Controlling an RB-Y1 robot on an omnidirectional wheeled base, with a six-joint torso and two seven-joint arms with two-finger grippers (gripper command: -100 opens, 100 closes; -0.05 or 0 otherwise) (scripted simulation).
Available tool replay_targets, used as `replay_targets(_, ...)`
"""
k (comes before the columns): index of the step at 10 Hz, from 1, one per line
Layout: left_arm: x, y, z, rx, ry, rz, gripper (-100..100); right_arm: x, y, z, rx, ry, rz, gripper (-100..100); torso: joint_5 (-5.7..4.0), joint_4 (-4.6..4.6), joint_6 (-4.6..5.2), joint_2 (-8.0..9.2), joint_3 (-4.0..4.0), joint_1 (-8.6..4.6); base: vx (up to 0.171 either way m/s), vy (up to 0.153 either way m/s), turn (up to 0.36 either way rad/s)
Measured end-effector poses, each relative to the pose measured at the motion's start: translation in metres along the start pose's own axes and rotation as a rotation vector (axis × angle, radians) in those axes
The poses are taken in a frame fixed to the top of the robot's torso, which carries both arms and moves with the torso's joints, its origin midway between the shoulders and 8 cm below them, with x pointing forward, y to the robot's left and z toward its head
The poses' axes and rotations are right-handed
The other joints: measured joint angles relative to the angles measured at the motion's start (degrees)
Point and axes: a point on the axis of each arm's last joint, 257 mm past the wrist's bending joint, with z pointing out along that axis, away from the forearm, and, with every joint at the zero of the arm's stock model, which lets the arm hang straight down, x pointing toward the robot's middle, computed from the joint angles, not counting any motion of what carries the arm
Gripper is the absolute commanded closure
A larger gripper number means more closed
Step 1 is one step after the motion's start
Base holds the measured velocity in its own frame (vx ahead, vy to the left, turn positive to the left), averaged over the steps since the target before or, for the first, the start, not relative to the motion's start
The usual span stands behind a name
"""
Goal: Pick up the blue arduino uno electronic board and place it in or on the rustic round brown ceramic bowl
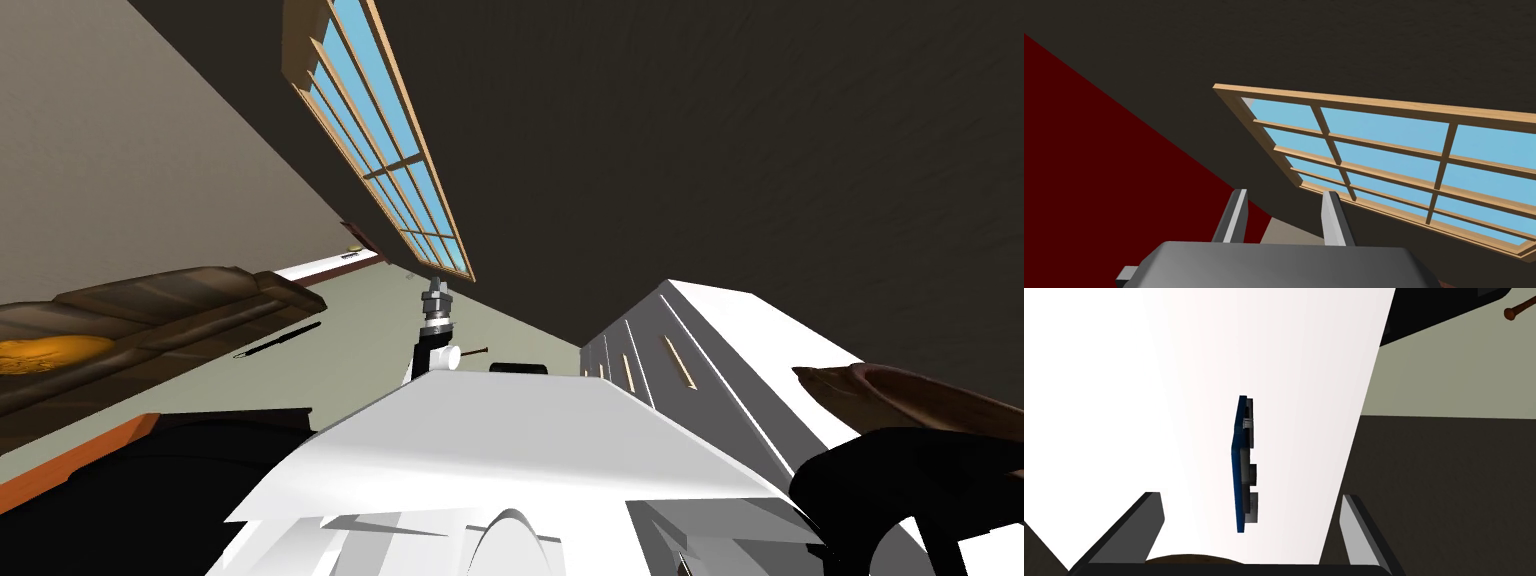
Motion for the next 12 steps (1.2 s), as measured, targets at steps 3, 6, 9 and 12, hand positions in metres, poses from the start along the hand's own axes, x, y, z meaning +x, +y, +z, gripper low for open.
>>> replay_targets(3, 0.000, 0.000, 0.000, 0.000, 0.000, 0.000, 0, 0.011, -0.004, -0.006, 0.017, 0.041, 0.011, 0, 0.00, 0.03, 0.01, 0.10, 0.06, 0.05, 0.003, -0.001, 0.003)
replay_targets(6, 0.000, 0.000, 0.000, 0.000, 0.000, 0.000, 0, 0.017, -0.008, 0.001, 0.020, 0.041, 0.030, -100, 0.00, 0.04, -0.01, 0.16, 0.10, 0.07, -0.011, 0.012, 0.119)
replay_targets(9, 0.000, 0.000, 0.000, 0.000, 0.000, 0.000, 0, 0.024, -0.013, 0.011, 0.025, 0.042, 0.051, 100, 0.02, 0.05, 0.02, 0.17, 0.11, 0.07, -0.008, 0.007, 0.037)
replay_targets(12, 0.000, 0.000, 0.000, 0.000, 0.000, 0.000, 0, 0.024, -0.013, 0.010, 0.027, 0.042, 0.051, 100, -0.03, 0.05, 0.00, 0.14, 0.09, 0.05, 0.000, 0.000, 0.000)
